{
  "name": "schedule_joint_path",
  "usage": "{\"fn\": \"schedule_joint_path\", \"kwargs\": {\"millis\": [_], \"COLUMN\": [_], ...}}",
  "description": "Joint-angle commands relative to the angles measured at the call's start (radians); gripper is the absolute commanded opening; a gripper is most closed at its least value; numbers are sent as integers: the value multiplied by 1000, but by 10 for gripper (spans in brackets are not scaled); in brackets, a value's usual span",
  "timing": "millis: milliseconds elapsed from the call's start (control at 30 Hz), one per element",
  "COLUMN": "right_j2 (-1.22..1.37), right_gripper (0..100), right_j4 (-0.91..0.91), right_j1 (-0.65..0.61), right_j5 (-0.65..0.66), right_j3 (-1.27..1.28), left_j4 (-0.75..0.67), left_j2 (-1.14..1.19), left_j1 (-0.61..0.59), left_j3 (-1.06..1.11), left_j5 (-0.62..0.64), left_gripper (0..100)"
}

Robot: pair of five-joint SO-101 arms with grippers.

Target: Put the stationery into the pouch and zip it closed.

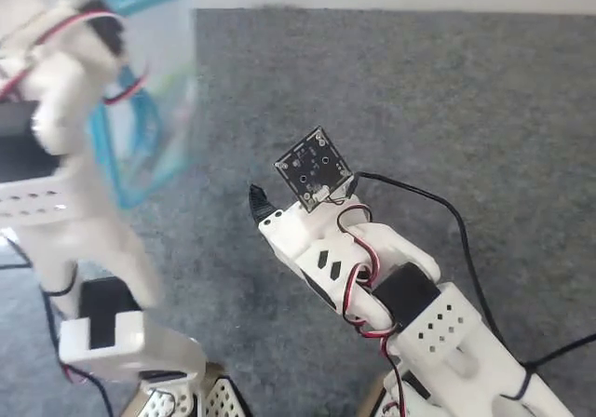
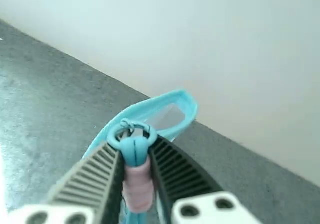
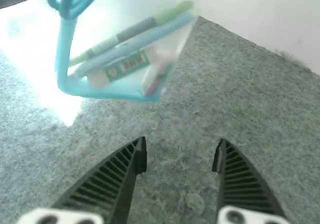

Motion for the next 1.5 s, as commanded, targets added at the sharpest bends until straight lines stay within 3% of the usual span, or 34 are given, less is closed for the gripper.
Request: {"fn": "schedule_joint_path", "kwargs": {"millis": [0,367,600,933,1133,1467], "right_j2": [-24,-24,-22,61,236,443], "right_gripper": [221,221,221,223,223,220], "right_j4": [-5,-5,-8,-18,-97,-415], "right_j1": [8,13,15,8,-39,-42], "right_j5": [18,18,18,2,-144,-167], "right_j3": [-12,-8,-6,-11,-75,-72], "left_j4": [25,-120,-212,-284,-276,-196], "left_j2": [-12,35,103,124,161,253], "left_j1": [-26,219,333,313,245,158], "left_j3": [28,366,380,351,265,134], "left_j5": [-15,29,129,143,137,3], "left_gripper": [11,11,12,12,12,12]}}
